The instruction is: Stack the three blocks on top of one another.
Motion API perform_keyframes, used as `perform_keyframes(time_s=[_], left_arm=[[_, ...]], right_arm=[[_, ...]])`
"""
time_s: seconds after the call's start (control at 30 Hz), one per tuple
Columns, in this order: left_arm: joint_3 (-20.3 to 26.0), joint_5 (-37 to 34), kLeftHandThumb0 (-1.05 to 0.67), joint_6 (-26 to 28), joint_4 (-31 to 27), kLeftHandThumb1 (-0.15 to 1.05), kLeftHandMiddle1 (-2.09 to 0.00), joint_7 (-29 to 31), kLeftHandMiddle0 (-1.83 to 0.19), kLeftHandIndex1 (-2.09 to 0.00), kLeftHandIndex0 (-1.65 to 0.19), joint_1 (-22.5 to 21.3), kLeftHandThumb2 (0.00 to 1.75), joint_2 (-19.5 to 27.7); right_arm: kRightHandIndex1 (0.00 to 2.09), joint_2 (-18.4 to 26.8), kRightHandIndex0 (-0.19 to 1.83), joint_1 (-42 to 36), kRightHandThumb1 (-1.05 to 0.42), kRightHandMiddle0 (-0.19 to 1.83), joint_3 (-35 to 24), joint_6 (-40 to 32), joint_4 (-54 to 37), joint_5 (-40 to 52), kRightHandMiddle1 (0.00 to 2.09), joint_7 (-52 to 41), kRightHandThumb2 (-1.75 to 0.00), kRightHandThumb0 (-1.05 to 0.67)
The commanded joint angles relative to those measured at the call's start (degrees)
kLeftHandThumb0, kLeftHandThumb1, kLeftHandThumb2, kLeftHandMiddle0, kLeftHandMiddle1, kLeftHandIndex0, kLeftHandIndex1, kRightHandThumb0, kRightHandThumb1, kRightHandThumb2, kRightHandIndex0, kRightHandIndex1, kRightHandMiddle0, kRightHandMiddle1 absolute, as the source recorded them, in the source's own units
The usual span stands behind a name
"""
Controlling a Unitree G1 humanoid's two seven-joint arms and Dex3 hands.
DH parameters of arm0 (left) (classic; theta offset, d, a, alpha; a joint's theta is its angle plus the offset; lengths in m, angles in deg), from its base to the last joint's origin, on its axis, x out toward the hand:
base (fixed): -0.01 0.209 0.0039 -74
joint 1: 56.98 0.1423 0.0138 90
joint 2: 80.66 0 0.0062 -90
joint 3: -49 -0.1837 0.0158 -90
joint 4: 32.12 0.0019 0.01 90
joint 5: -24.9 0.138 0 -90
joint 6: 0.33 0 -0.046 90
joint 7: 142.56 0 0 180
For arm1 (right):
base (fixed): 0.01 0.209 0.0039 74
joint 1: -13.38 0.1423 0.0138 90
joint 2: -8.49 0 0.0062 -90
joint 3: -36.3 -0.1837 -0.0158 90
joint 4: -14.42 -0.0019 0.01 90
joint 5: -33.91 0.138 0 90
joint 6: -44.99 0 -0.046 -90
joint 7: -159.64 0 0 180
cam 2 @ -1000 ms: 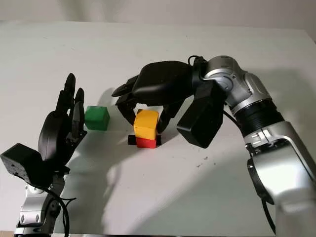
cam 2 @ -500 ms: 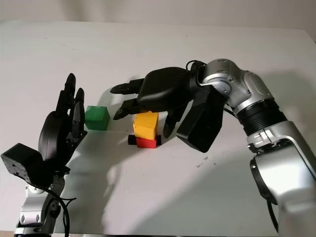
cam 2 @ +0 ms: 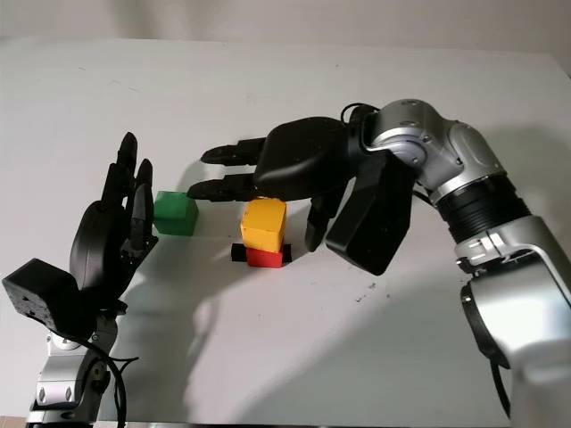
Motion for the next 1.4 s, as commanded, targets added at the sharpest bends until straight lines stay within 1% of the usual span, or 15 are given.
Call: perform_keyframes(time_s=[0.0, 0.13, 0.2, 0.23, 0.3, 0.33, 0.4, 0.57, 0.67, 0.73, 0.87, 0.97, 1.03, 1.27, 1.37], left_arm=[[-0.2, 0.2, -0.72, -0.1, -0.9, 1.05, -0.05, -0.2, 0.10, -0.05, 0.12, 0.5, 0.61, -0.3], [0.0, 0.1, -0.72, -0.6, -0.5, 1.05, -0.06, -0.2, 0.09, -0.06, 0.11, 0.3, 0.60, -0.4], [0.1, -0.1, -0.73, -0.7, -0.5, 1.05, -0.05, -0.1, 0.10, -0.06, 0.12, 0.3, 0.60, -0.2], [0.2, -0.1, -0.73, -0.8, -0.4, 1.05, -0.05, 0.0, 0.10, -0.06, 0.12, 0.3, 0.61, -0.1], [0.4, -0.4, -0.73, -0.6, -0.4, 1.05, -0.05, 0.2, 0.10, -0.05, 0.12, 0.4, 0.61, 0.1], [0.6, -0.6, -0.73, -0.5, -0.4, 1.05, -0.05, 0.3, 0.10, -0.05, 0.12, 0.4, 0.61, 0.1], [0.8, -1.0, -0.73, -0.5, -0.3, 1.05, -0.06, 0.6, 0.10, -0.06, 0.11, 0.3, 0.60, 0.0], [0.8, -0.9, -0.74, -0.2, -0.3, 1.05, -0.06, 0.3, 0.09, -0.06, 0.11, -0.2, 0.59, 0.1], [0.9, -0.7, -0.73, -0.6, 0.0, 1.05, -0.05, 1.0, 0.11, -0.05, 0.12, -0.4, 0.60, 0.8], [1.1, -0.9, -0.73, -0.8, 0.1, 1.05, -0.05, 1.4, 0.12, -0.05, 0.13, -0.5, 0.61, 1.0], [1.7, -0.7, -0.74, 0.1, -0.9, 1.05, -0.06, 1.1, 0.10, -0.06, 0.11, -0.5, 0.59, 1.5], [2.1, -1.2, -0.73, 0.4, -1.3, 1.05, -0.06, 1.5, 0.10, -0.06, 0.10, -0.5, 0.60, 2.1], [2.4, -1.4, -0.71, 0.3, -1.3, 1.05, -0.05, 2.0, 0.10, -0.06, 0.10, -0.5, 0.60, 2.6], [3.3, -1.9, -0.72, 0.6, -1.3, 1.05, -0.06, 2.1, 0.08, -0.06, 0.08, -0.6, 0.57, 3.0], [3.7, -2.2, -0.72, 1.1, -1.5, 1.05, -0.06, 2.2, 0.07, -0.07, 0.07, -0.7, 0.56, 3.2]], right_arm=[[0.00, 1.5, -0.19, 0.7, -0.88, -0.19, -2.6, -2.1, -2.1, 3.5, 0.00, -0.6, -0.05, -0.82], [0.00, 2.7, -0.19, -1.5, -0.91, -0.19, -6.6, -8.8, -2.9, 9.4, 0.00, -1.6, -0.06, -0.85], [0.00, 2.3, -0.19, -4.1, -0.99, -0.19, -9.7, -13.5, -2.3, 13.7, 0.00, -1.0, -0.08, -0.95], [0.00, 1.8, -0.19, -6.0, -1.02, -0.19, -11.8, -16.5, -1.8, 17.0, 0.00, -0.7, -0.17, -0.98], [0.00, 0.7, -0.19, -10.1, -1.04, -0.19, -15.6, -21.6, -1.8, 22.2, 0.00, 0.8, -0.27, -0.99], [0.00, 0.5, -0.19, -12.1, -1.04, -0.19, -17.0, -22.4, -2.1, 23.0, 0.00, 2.3, -0.38, -0.97], [0.00, -0.3, -0.19, -15.3, -1.05, -0.19, -19.1, -24.4, -2.7, 24.7, 0.00, 4.6, -0.50, -0.95], [0.00, -5.0, -0.19, -26.3, -1.05, -0.19, -24.9, -33.6, -8.5, 30.0, 0.00, 12.6, -0.68, -0.91], [0.00, -8.8, -0.19, -32.0, -1.05, -0.19, -26.9, -40.0, -12.8, 33.0, 0.00, 16.5, -0.68, -0.89], [0.00, -10.3, -0.19, -35.1, -1.05, -0.19, -27.3, -43.2, -16.2, 33.3, 0.00, 18.6, -0.70, -0.88], [0.00, -17.4, -0.19, -42.2, -1.05, -0.19, -28.6, -51.7, -24.5, 38.7, 0.00, 23.7, -0.81, -0.82], [0.00, -22.1, -0.19, -44.2, -1.05, -0.19, -29.7, -54.6, -27.9, 41.8, 0.00, 27.5, -0.84, -0.85], [0.00, -24.7, -0.19, -45.3, -1.05, -0.19, -29.6, -54.9, -29.4, 42.2, 0.00, 29.5, -0.85, -0.87], [0.00, -30.9, -0.19, -48.2, -1.05, -0.19, -29.2, -55.3, -31.9, 42.0, 0.00, 34.7, -0.88, -0.82], [0.00, -32.6, -0.19, -49.1, -1.05, -0.19, -29.1, -55.4, -32.1, 41.0, 0.00, 37.1, -0.87, -0.81]])
